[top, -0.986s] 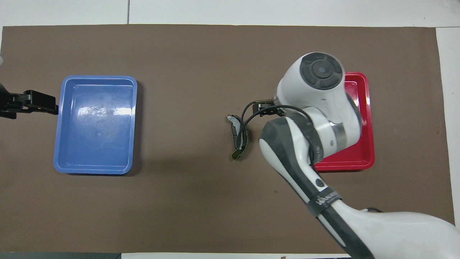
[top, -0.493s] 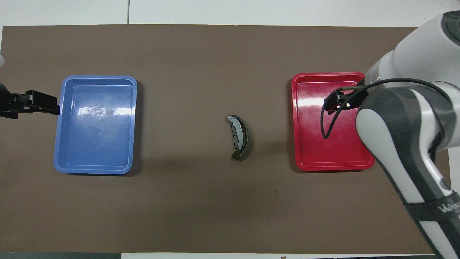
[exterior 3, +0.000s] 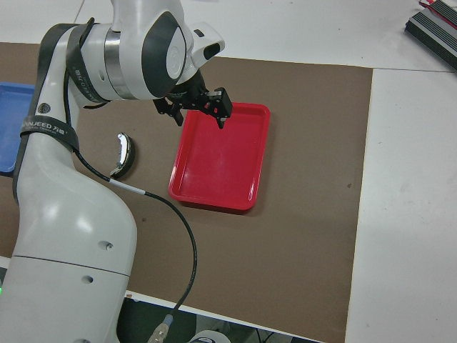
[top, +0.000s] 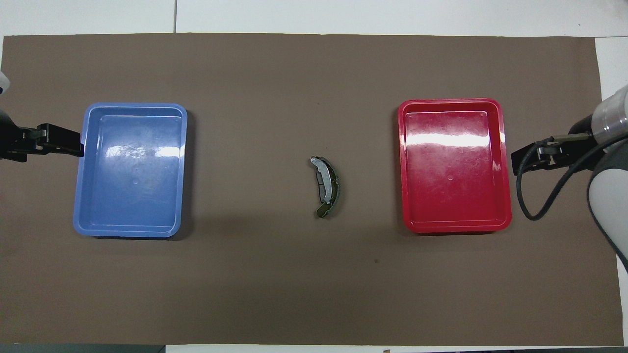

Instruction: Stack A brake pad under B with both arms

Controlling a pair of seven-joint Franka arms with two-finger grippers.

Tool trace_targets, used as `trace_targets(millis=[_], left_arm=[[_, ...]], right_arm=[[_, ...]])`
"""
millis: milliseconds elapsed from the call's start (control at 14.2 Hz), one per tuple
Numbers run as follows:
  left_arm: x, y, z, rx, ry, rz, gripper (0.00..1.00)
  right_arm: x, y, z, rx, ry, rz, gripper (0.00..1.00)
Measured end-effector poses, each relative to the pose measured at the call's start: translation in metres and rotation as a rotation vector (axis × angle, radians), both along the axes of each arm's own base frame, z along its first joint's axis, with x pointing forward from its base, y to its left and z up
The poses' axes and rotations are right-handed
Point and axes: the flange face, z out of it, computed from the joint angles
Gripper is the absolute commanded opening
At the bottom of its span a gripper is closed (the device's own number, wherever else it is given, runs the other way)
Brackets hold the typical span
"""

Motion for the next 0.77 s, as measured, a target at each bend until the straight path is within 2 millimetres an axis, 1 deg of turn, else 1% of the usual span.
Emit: trace_targets(millis=[211,493,775], left_arm=[[0.000,0.000,-0.004,0.001,0.010,-0.001,1.00],[-0.001,0.000,-0.006,0.001,0.014,-0.001,1.00],[-0.001,0.000,-0.008,0.001,0.017,-0.001,1.00]], right_arm=[[-0.003,-0.015,0.002,0.002,0.007,-0.005,0.99],[0.001,-0.021,-0.005,-0.001,0.023,-0.009,0.99],[0.005,-0.031,-0.001,-0.002,0.022,-0.030,1.00]])
